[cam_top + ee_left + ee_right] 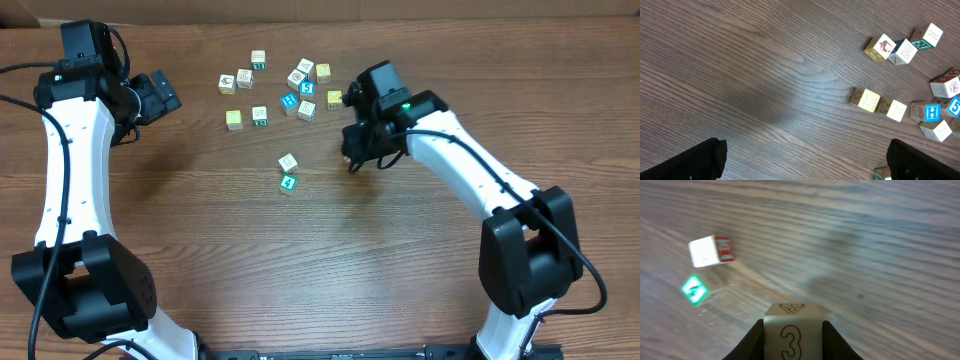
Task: Form a circle
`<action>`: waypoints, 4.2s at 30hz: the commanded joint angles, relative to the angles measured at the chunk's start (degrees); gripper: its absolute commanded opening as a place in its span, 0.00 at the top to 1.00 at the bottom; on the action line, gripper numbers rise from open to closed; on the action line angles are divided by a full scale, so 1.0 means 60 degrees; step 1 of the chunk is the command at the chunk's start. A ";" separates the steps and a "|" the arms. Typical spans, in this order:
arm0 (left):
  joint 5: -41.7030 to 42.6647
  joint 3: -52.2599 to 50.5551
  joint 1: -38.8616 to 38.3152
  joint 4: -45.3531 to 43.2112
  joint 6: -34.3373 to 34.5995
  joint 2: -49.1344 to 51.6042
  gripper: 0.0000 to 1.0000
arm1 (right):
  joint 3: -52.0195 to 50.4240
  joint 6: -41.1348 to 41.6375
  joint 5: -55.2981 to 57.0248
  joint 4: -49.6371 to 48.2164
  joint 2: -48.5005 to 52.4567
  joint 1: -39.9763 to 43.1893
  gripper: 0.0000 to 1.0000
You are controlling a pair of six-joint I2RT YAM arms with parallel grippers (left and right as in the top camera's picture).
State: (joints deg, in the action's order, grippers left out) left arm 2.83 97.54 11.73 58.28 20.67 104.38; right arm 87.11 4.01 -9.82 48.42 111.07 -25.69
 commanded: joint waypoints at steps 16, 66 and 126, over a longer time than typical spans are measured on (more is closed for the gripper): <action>0.0033 0.0004 -0.0022 -0.0011 0.0055 0.0058 0.01 | -0.1206 -0.0543 0.1042 -0.1432 -0.0015 -0.1610 0.74; 0.0033 0.0004 -0.0022 -0.0011 0.0055 0.0058 0.01 | -0.0761 -0.0426 0.0954 -0.1341 0.0324 -0.1785 0.47; 0.0033 0.0004 -0.0022 -0.0007 0.0058 0.0058 0.00 | -0.1082 -0.0499 0.0390 -0.1883 0.1016 -0.1789 0.70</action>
State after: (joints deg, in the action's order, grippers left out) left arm 2.83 97.54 11.73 58.28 20.67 104.38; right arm 80.99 1.30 -7.25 37.89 116.55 -36.73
